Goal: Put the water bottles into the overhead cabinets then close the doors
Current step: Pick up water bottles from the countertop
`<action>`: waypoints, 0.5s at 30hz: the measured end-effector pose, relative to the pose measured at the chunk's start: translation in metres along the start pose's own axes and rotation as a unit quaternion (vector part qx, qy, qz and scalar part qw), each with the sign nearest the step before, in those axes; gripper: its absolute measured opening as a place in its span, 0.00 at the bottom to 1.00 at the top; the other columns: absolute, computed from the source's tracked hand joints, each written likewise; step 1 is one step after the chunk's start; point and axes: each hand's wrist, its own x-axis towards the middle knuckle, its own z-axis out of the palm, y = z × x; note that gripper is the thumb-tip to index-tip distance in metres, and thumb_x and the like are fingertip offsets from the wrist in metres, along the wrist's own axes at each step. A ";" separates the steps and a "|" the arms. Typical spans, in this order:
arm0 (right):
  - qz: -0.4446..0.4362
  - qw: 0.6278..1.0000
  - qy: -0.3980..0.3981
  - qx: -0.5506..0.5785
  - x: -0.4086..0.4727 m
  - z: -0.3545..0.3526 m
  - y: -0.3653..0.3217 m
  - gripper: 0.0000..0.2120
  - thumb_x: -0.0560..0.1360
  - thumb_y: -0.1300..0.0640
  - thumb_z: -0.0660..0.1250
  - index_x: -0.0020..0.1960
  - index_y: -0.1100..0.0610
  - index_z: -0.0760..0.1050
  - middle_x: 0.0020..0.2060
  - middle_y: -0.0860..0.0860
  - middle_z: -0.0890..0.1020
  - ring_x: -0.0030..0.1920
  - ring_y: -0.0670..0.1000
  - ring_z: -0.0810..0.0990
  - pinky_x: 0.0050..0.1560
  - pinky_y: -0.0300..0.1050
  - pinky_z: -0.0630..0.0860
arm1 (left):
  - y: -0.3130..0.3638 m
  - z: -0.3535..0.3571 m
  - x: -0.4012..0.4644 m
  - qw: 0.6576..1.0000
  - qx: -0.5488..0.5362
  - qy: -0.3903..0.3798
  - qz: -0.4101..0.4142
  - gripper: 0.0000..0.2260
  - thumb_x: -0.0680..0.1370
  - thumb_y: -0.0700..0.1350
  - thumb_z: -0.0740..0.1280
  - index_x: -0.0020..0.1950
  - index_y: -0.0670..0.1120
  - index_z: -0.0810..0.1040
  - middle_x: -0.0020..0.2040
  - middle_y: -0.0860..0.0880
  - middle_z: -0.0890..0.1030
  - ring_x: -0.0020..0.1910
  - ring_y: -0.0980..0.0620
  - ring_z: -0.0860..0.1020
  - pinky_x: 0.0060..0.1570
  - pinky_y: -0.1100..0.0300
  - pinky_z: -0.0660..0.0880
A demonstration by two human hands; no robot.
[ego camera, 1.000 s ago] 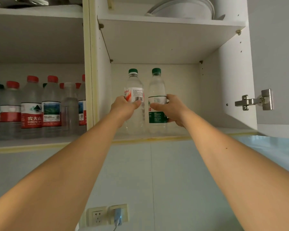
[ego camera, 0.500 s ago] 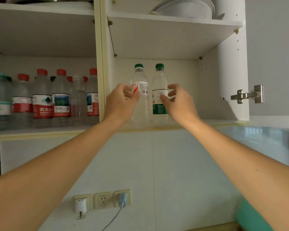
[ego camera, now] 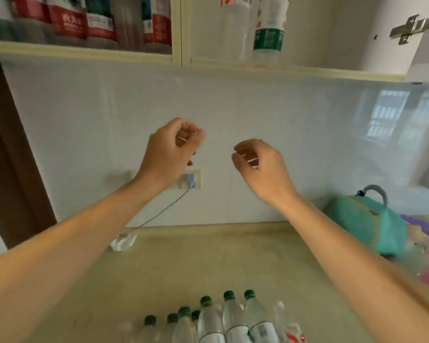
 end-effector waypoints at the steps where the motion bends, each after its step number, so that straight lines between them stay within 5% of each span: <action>1: 0.020 0.999 -0.025 -0.006 -0.012 0.010 0.007 0.09 0.79 0.55 0.68 0.57 0.56 0.81 0.50 0.48 0.82 0.46 0.41 0.81 0.45 0.30 0.75 | -0.015 0.003 -0.016 0.999 -0.012 -0.006 -0.035 0.06 0.81 0.50 0.69 0.51 0.48 0.80 0.45 0.46 0.82 0.41 0.51 0.82 0.34 0.58 0.81; 8: 0.139 0.970 -0.197 -0.034 -0.091 0.069 0.064 0.13 0.78 0.51 0.69 0.61 0.52 0.79 0.47 0.46 0.84 0.44 0.41 0.80 0.43 0.25 0.70 | -0.118 0.029 -0.129 0.979 -0.001 -0.073 -0.189 0.07 0.80 0.52 0.69 0.52 0.49 0.80 0.46 0.50 0.82 0.43 0.53 0.81 0.37 0.56 0.82; 11: 0.188 0.942 -0.272 -0.054 -0.126 0.090 0.092 0.15 0.79 0.50 0.68 0.64 0.53 0.79 0.50 0.47 0.83 0.51 0.47 0.82 0.50 0.39 0.75 | -0.166 0.034 -0.172 0.957 0.059 -0.107 -0.262 0.09 0.80 0.54 0.68 0.53 0.49 0.80 0.48 0.52 0.82 0.45 0.51 0.81 0.42 0.52 0.82; 15: 0.239 0.897 -0.365 -0.068 -0.165 0.116 0.122 0.17 0.80 0.50 0.68 0.67 0.55 0.77 0.57 0.51 0.83 0.55 0.50 0.81 0.56 0.43 0.75 | -0.217 0.040 -0.218 0.905 0.138 -0.206 -0.346 0.14 0.79 0.58 0.67 0.57 0.50 0.77 0.54 0.53 0.81 0.45 0.61 0.78 0.39 0.65 0.72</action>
